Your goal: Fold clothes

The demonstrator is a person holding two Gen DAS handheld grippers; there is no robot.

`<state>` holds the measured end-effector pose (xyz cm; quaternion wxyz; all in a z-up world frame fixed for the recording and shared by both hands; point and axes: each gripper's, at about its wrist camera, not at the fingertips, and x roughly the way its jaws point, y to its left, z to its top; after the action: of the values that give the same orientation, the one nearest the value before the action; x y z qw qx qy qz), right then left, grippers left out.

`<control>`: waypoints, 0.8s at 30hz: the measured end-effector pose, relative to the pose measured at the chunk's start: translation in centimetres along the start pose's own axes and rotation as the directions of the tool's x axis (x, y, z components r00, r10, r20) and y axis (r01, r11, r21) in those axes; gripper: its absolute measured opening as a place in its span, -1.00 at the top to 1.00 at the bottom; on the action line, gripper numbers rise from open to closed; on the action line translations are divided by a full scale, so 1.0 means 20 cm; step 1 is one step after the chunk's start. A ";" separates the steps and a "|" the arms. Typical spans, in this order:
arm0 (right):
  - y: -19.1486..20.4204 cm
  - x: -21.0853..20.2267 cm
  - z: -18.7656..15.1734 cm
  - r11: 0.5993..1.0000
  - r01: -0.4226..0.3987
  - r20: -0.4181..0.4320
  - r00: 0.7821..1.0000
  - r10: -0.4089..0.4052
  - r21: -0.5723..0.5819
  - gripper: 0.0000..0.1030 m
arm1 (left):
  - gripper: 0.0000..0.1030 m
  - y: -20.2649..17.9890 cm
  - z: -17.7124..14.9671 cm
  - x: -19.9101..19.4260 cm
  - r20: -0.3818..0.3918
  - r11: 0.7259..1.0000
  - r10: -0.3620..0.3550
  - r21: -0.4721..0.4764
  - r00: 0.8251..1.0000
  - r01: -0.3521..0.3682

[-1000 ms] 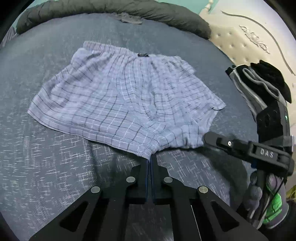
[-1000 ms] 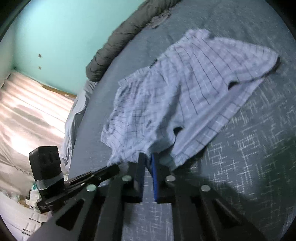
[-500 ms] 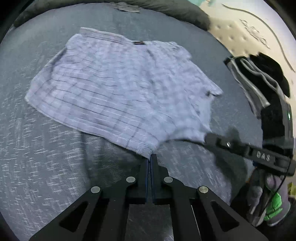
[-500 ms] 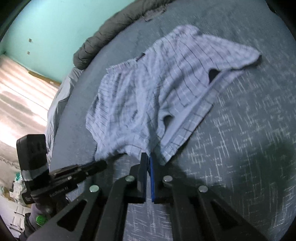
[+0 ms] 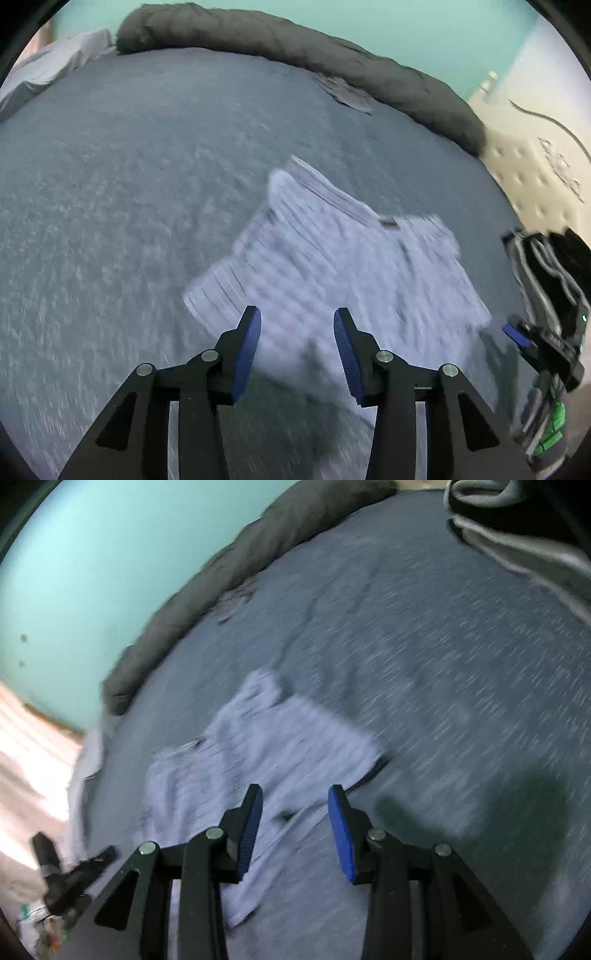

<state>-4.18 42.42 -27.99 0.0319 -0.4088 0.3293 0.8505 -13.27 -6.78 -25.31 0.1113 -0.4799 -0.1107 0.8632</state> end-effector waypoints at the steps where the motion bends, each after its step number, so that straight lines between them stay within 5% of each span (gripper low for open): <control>1: -0.03 0.02 0.02 1.000 0.011 -0.005 1.000 -0.011 0.001 0.29 | 0.13 0.01 0.02 0.02 0.007 1.000 0.020 -0.002 1.000 -0.020; 9: 0.02 0.16 0.10 0.992 0.042 -0.039 0.998 -0.047 -0.123 0.29 | 0.13 0.02 0.11 0.20 0.012 0.996 0.093 -0.006 0.996 -0.093; 16: 0.04 0.31 0.07 0.955 0.140 -0.097 0.981 -0.170 -0.260 0.30 | 0.13 -0.01 0.12 0.24 0.004 0.995 0.103 -0.005 0.995 -0.103; 19: 0.02 0.34 0.07 0.949 0.161 -0.100 0.976 -0.194 -0.270 0.51 | 0.13 -0.01 0.13 0.27 -0.001 0.995 0.102 -0.013 0.995 -0.102; 21: 0.00 0.35 0.07 0.947 0.174 -0.098 0.973 -0.207 -0.270 0.86 | 0.13 -0.01 0.13 0.28 -0.003 0.995 0.103 -0.015 0.995 -0.103; 24: -0.02 0.35 0.08 0.952 0.166 -0.104 0.975 -0.198 -0.257 0.96 | 0.13 -0.01 0.13 0.28 -0.003 0.994 0.104 -0.017 0.995 -0.105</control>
<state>-9.72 42.20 -32.53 0.0380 -0.4923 0.1830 0.8501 -18.26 -5.05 -28.43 0.0621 -0.4867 -0.0926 0.8664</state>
